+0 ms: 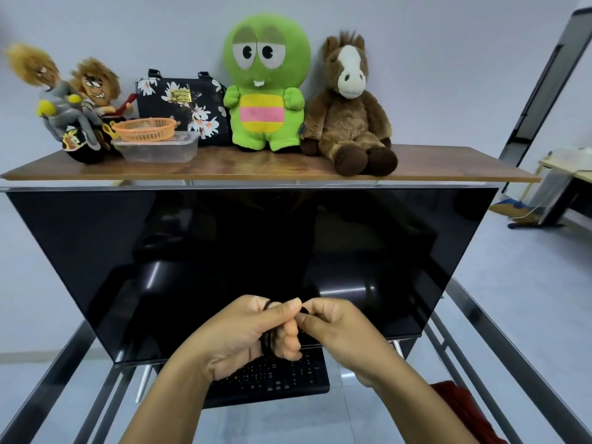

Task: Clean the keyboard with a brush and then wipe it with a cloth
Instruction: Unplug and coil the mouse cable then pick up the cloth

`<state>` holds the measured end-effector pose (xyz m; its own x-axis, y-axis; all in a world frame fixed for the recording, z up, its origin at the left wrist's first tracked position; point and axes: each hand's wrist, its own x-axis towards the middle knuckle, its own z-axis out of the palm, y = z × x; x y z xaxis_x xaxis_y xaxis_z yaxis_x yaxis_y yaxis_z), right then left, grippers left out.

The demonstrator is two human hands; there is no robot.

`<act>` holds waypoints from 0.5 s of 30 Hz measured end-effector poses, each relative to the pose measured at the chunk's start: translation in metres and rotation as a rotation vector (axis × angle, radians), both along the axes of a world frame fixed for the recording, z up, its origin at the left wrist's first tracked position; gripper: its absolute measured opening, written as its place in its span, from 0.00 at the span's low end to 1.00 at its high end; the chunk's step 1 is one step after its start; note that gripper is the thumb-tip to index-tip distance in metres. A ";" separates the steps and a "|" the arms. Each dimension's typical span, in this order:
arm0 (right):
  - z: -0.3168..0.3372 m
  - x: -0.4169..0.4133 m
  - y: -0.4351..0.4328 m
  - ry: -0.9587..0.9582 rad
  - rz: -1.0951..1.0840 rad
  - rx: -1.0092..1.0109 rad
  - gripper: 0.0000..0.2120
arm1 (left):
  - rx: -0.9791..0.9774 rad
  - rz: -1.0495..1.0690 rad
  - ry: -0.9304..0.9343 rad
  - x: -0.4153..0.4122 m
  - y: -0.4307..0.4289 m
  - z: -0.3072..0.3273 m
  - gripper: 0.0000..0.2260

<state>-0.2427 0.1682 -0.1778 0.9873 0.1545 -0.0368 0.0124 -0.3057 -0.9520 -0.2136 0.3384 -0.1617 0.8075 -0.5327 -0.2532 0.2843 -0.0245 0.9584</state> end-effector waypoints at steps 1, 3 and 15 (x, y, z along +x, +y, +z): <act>-0.003 0.001 0.001 -0.006 -0.021 -0.021 0.10 | 0.041 0.076 -0.050 -0.001 -0.004 -0.002 0.15; -0.008 0.003 0.001 -0.019 -0.063 -0.048 0.11 | 0.142 0.264 -0.210 -0.004 -0.015 -0.010 0.17; -0.009 -0.004 -0.028 0.141 0.040 -0.003 0.10 | 0.491 0.213 -0.790 0.000 -0.029 -0.052 0.07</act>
<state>-0.2466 0.1405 -0.1864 0.9653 0.1935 -0.1755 -0.1096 -0.3101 -0.9444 -0.2139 0.3090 -0.2138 0.9085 -0.3341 0.2510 -0.3962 -0.4977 0.7716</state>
